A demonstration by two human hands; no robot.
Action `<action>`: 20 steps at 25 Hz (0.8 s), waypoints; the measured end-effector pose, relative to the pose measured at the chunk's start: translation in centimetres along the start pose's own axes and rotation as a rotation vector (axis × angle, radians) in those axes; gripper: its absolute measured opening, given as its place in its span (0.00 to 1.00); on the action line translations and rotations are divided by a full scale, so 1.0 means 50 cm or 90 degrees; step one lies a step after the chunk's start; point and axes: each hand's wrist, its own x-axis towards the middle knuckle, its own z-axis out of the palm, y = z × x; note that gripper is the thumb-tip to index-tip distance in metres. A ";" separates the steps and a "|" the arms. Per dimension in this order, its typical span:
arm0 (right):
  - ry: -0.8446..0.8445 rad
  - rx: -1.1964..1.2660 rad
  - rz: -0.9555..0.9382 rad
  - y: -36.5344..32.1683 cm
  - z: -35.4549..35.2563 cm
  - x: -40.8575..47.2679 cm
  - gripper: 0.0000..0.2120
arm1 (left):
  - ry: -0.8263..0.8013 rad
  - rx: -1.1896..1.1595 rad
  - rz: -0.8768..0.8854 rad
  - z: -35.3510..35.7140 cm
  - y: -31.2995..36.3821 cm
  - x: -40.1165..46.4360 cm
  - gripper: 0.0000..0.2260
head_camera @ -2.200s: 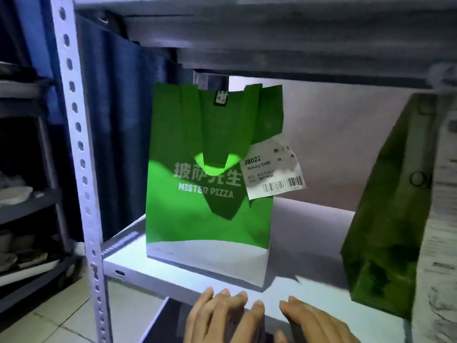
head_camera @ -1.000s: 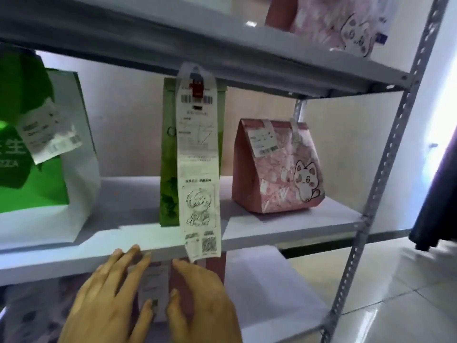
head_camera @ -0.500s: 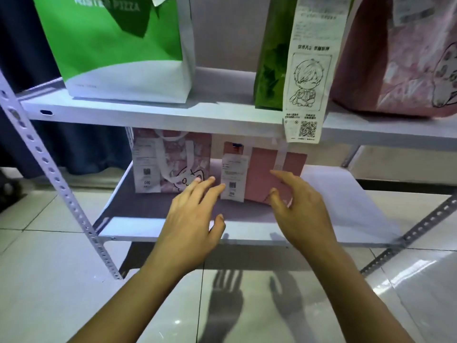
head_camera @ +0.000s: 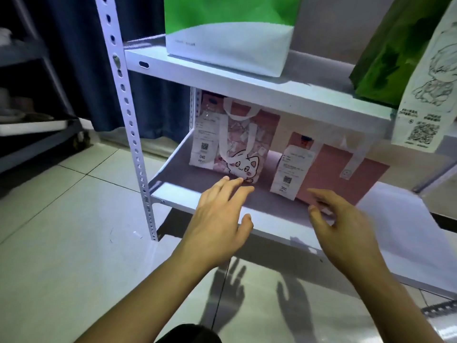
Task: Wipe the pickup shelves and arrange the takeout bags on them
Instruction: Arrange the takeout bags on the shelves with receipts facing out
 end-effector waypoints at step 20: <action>-0.266 0.075 0.120 -0.078 0.246 0.179 0.17 | 0.009 -0.104 -0.207 0.069 -0.254 0.097 0.23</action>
